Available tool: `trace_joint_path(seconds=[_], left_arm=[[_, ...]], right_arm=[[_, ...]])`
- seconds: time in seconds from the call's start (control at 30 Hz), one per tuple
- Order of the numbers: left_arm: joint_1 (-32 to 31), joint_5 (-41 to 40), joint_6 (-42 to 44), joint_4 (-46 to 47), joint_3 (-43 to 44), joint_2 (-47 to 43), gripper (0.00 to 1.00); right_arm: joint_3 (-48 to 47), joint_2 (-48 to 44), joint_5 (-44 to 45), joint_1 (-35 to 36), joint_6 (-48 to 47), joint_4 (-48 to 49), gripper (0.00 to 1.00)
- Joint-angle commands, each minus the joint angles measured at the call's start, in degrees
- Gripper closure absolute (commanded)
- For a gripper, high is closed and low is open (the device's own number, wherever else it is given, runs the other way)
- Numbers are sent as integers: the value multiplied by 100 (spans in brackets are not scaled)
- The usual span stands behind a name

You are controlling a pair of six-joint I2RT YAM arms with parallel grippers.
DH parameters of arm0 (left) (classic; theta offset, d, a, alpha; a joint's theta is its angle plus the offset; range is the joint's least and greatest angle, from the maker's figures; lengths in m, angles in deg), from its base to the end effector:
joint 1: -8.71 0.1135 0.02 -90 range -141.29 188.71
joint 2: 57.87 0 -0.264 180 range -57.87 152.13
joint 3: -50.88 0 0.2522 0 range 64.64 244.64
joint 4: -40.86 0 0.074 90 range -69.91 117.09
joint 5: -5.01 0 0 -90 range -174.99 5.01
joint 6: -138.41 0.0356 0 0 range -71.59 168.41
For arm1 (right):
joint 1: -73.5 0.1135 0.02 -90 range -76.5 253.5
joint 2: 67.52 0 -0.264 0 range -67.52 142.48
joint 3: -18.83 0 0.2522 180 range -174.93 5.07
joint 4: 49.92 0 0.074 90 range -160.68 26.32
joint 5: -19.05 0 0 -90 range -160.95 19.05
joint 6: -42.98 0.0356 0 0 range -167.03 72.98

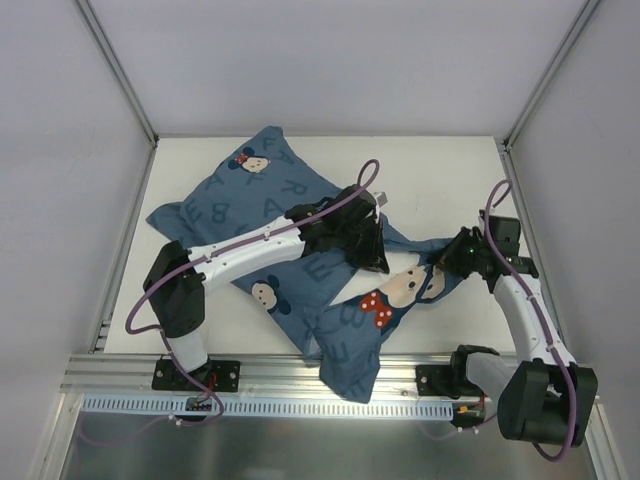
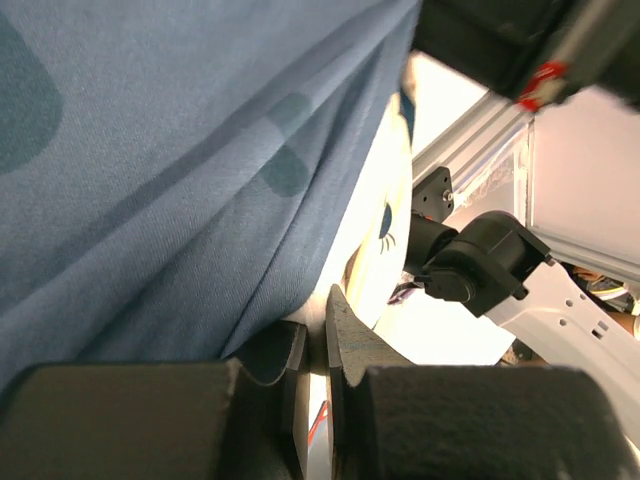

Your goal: Remove the pillowcase from the pillow

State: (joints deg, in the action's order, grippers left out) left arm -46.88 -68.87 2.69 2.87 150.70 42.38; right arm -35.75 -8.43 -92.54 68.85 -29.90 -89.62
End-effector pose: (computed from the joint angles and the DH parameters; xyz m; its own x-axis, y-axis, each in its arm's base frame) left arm 0.2201 -0.3388 0.3042 -0.9006 0.0977 -0.4235 0.3878 0.6208 -0.6814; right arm 0.2129 -0.0042 0.2455 -0.7194 0.3331 -0.6095 0.0254 0.8895 0.4562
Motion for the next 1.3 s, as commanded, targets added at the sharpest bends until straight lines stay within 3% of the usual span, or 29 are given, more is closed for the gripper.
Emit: trace_joint_path(seconds=[0.0,0.2,0.53,0.63,0.7,0.83,1.0,1.27], left_arm=[[127,418,-8,-56,200,-489,100],[242,612,10,-20,657,-331,100],[391,682,-25,6,1097,-58,100],[610,682,-25,15,852,-241,100],[786,770,-8,6,711,-408,100],[989,805,36,15,26,-1173,100],[1059,778,-69,85,-756,-1990,100],[1059,840,-122,208,-1082,-2413,100]], right_arm=[[556,-3,120,-204,36,800,99],[1234,129,-452,15,-7,1160,99],[1646,244,-663,1229,379,1766,99],[1700,-309,-559,1229,441,1549,99],[1613,-764,195,1142,379,867,99],[1358,-996,699,448,300,440,99],[857,-365,594,209,309,500,99],[259,805,67,289,248,1020,99]])
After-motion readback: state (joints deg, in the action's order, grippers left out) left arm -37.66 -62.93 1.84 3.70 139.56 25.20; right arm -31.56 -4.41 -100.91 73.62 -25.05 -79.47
